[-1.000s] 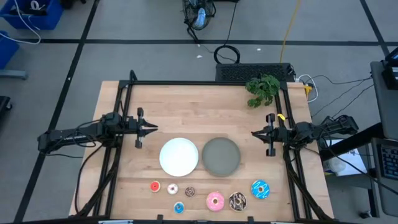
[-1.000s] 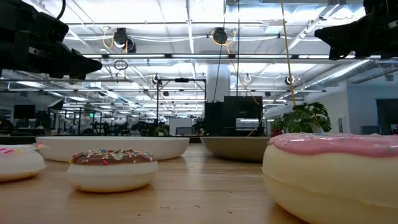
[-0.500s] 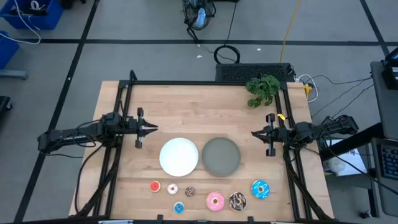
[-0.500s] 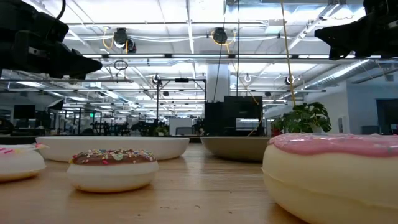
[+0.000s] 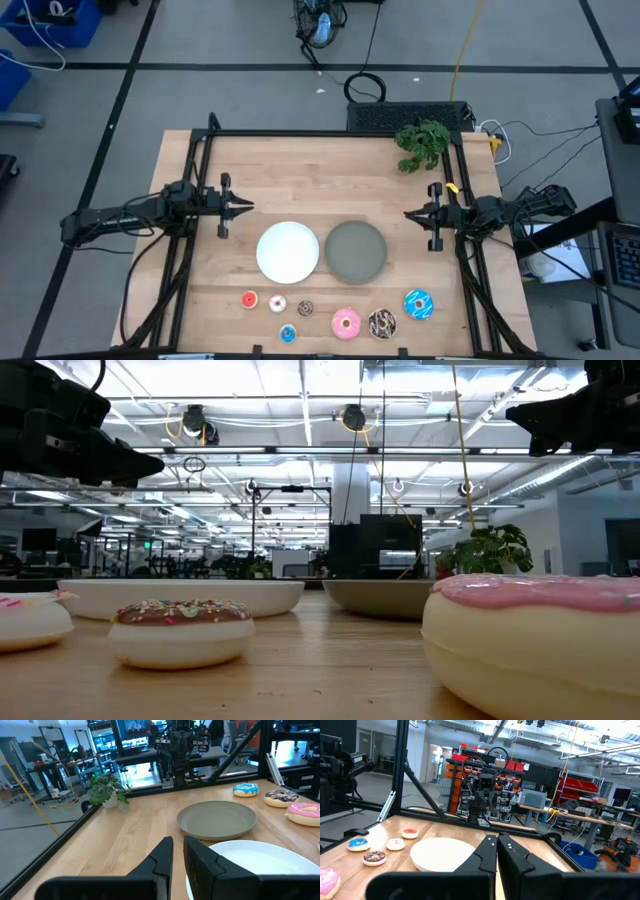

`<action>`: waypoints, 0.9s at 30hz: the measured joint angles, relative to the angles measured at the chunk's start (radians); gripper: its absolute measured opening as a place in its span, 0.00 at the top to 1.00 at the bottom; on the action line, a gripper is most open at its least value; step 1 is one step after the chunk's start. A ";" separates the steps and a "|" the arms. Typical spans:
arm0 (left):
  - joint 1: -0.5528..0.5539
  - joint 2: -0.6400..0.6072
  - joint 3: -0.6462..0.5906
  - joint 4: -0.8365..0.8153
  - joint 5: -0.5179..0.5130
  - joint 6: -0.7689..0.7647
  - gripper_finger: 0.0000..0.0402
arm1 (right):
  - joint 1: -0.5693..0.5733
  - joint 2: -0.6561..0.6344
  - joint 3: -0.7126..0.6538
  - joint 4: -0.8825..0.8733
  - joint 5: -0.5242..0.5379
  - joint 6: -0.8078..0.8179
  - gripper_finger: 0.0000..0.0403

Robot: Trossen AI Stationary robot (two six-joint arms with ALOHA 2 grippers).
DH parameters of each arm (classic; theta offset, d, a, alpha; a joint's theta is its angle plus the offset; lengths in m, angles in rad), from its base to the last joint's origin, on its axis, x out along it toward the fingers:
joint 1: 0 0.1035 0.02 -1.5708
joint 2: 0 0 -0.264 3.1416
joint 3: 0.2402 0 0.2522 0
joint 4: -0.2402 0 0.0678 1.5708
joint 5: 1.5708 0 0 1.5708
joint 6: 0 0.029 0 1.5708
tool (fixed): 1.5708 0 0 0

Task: Pick & Place donuts

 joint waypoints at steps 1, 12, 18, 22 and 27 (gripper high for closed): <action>0.000 0.000 0.000 0.000 0.000 0.000 0.87 | 0.000 0.000 0.000 0.000 0.000 0.000 0.99; 0.000 0.000 0.000 0.000 0.000 0.000 0.87 | 0.000 0.000 0.000 0.000 0.000 0.000 0.99; 0.000 0.000 0.000 0.000 0.000 0.000 0.87 | 0.000 0.000 0.000 0.000 0.000 0.000 0.99; 0.000 0.000 0.000 0.000 0.000 0.000 0.87 | 0.000 0.000 0.000 0.000 0.000 0.000 0.99; 0.000 0.000 0.000 0.010 0.000 -0.006 0.87 | 0.000 0.000 0.000 0.000 0.000 0.001 0.99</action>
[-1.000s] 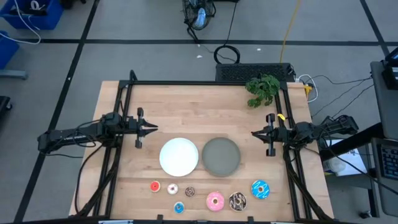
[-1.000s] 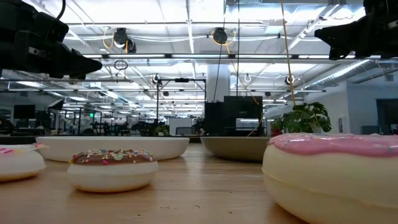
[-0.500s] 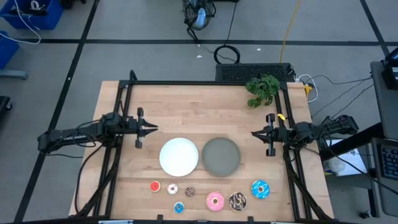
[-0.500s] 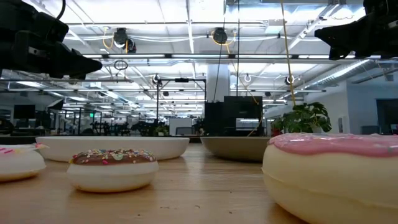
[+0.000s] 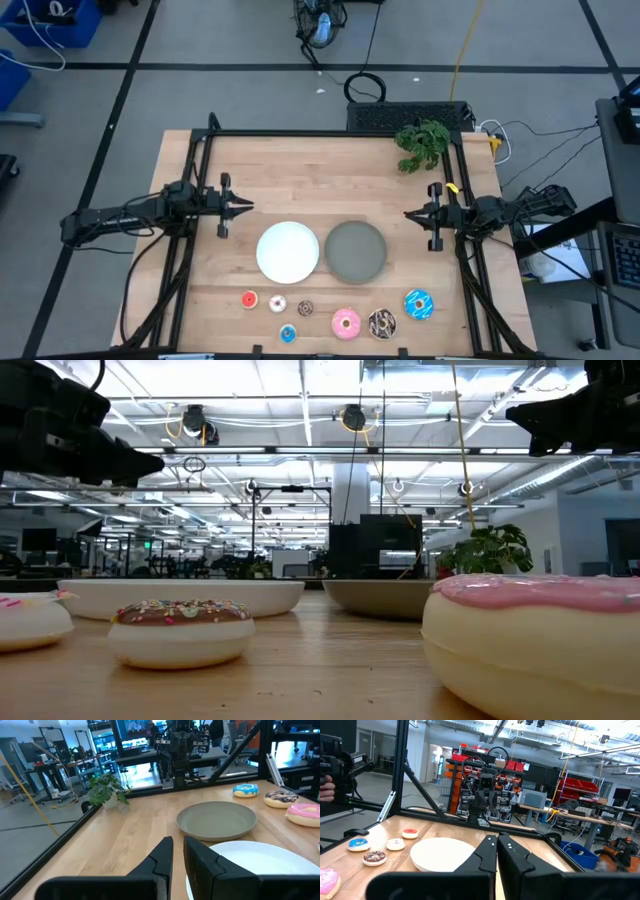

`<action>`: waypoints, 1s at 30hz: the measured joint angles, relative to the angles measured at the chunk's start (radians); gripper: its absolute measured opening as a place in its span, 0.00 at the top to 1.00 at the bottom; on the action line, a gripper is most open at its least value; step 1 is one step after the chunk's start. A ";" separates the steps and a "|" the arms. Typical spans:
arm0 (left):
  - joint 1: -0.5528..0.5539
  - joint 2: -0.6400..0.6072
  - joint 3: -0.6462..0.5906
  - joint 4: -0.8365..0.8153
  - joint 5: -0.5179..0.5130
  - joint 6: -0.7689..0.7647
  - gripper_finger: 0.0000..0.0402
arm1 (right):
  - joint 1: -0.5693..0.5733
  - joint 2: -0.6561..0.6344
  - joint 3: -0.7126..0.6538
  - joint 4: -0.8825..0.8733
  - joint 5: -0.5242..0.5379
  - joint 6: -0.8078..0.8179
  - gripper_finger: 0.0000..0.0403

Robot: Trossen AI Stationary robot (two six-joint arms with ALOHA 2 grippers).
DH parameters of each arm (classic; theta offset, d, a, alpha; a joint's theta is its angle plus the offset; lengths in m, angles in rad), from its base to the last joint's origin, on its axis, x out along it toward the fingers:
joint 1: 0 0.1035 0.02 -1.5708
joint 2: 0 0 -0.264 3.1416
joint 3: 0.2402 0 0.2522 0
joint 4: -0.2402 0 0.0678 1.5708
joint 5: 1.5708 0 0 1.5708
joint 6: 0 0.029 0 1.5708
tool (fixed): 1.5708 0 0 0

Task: Pick & Place donuts

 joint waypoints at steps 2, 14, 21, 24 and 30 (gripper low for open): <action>0.000 0.000 0.000 0.008 0.000 -0.020 0.87 | 0.000 0.000 0.000 0.000 0.000 0.000 0.99; 0.000 0.000 0.000 0.100 0.007 -0.409 0.87 | 0.000 0.000 0.000 0.023 0.000 0.000 0.99; -0.002 0.001 0.001 0.239 -0.056 -0.540 0.87 | 0.000 0.000 0.000 0.053 0.000 -0.005 0.99; -0.037 0.025 0.069 0.199 -0.061 -0.528 0.87 | 0.000 0.000 0.000 0.050 0.000 -0.007 0.99; -0.252 0.227 0.373 -0.122 -0.335 -0.461 0.87 | 0.000 0.000 0.000 0.046 0.000 -0.008 0.99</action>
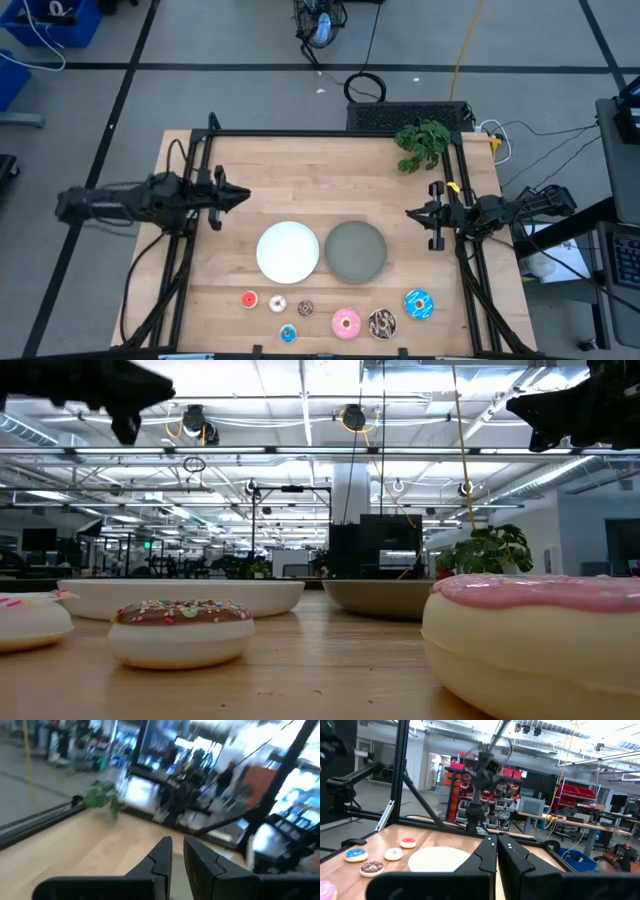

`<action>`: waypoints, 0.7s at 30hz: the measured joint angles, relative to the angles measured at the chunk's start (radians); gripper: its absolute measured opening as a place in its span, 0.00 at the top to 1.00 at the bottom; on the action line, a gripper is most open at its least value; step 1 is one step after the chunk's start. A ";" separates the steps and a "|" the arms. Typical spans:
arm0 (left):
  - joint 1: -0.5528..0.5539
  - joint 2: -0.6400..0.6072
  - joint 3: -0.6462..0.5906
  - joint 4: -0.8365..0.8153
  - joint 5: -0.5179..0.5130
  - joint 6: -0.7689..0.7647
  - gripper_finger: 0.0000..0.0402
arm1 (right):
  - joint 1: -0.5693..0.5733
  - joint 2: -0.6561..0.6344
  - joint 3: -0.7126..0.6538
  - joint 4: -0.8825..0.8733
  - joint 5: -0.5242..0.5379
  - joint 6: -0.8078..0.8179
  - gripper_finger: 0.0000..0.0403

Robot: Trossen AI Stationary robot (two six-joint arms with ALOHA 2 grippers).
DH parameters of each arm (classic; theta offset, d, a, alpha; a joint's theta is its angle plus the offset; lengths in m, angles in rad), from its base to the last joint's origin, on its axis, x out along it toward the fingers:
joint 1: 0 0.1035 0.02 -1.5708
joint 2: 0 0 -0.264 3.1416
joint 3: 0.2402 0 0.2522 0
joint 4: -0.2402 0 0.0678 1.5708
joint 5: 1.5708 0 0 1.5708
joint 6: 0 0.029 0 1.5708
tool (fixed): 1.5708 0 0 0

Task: Pick & Place donuts
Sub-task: Put the small orange donut on the white plate

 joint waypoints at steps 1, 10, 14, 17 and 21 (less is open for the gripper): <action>-0.047 0.050 0.066 -0.059 -0.059 0.017 0.87 | 0.000 0.000 0.000 0.000 0.000 0.000 0.99; -0.379 0.540 0.668 -0.958 -0.424 -0.328 0.87 | 0.000 0.000 0.000 0.000 -0.002 0.041 0.99; -0.483 0.728 0.772 -1.137 -0.356 -0.496 0.87 | 0.000 0.000 0.000 0.000 -0.002 0.063 0.99; -0.551 0.847 0.790 -1.159 -0.260 -0.500 0.87 | 0.000 0.000 0.000 0.000 -0.001 0.060 0.99; -0.629 0.979 0.790 -1.154 -0.176 -0.538 0.87 | 0.000 0.000 0.000 0.005 0.002 0.060 0.99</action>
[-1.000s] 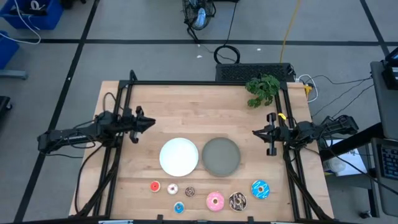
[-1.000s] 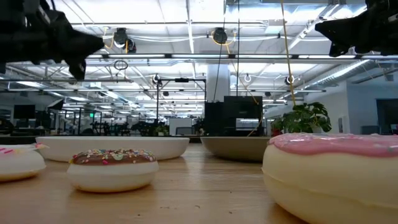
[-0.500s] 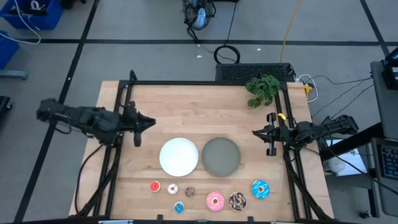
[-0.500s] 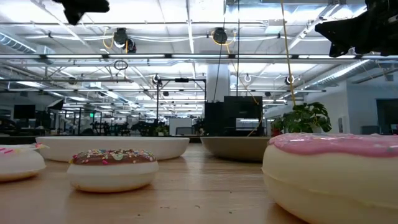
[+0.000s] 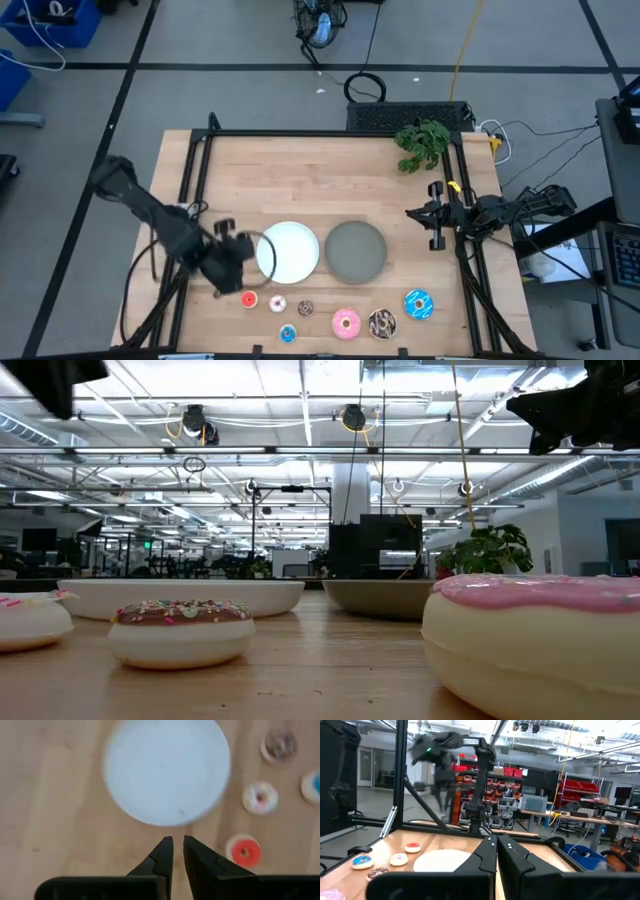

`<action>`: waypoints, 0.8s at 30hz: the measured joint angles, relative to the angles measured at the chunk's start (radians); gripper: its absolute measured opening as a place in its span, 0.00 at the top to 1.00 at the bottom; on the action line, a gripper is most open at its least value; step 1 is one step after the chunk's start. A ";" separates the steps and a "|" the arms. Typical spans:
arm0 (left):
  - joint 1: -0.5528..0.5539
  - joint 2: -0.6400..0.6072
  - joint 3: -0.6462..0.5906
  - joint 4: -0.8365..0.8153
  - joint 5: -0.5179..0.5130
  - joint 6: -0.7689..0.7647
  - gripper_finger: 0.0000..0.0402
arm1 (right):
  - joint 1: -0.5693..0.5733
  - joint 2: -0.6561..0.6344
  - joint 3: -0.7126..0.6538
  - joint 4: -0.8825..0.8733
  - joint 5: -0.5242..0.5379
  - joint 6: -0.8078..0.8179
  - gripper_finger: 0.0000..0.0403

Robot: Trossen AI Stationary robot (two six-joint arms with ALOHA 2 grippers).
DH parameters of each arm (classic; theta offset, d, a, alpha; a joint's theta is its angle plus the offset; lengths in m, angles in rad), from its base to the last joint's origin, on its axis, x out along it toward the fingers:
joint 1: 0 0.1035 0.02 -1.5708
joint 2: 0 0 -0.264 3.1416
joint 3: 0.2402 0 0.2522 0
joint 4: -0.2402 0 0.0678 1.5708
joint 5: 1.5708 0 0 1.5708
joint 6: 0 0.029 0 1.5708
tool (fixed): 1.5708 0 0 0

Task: Pick & Place donuts
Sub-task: Put the small orange donut on the white plate

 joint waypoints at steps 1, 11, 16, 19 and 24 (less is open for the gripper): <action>-0.016 0.030 0.000 0.002 0.015 -0.025 0.87 | 0.000 0.000 0.000 0.001 0.000 0.000 0.99; -0.126 0.257 0.000 0.173 0.147 -0.133 0.60 | 0.000 0.000 0.000 0.013 0.002 -0.027 0.99; -0.155 0.296 0.000 0.249 0.154 -0.095 0.48 | 0.000 0.000 0.000 0.014 0.002 -0.027 0.99; -0.160 0.311 0.001 0.276 0.161 -0.126 0.46 | 0.000 0.000 0.000 0.014 0.002 -0.027 0.99; -0.164 0.346 0.001 0.303 0.171 -0.133 0.46 | 0.000 0.000 0.000 0.012 0.002 -0.027 0.99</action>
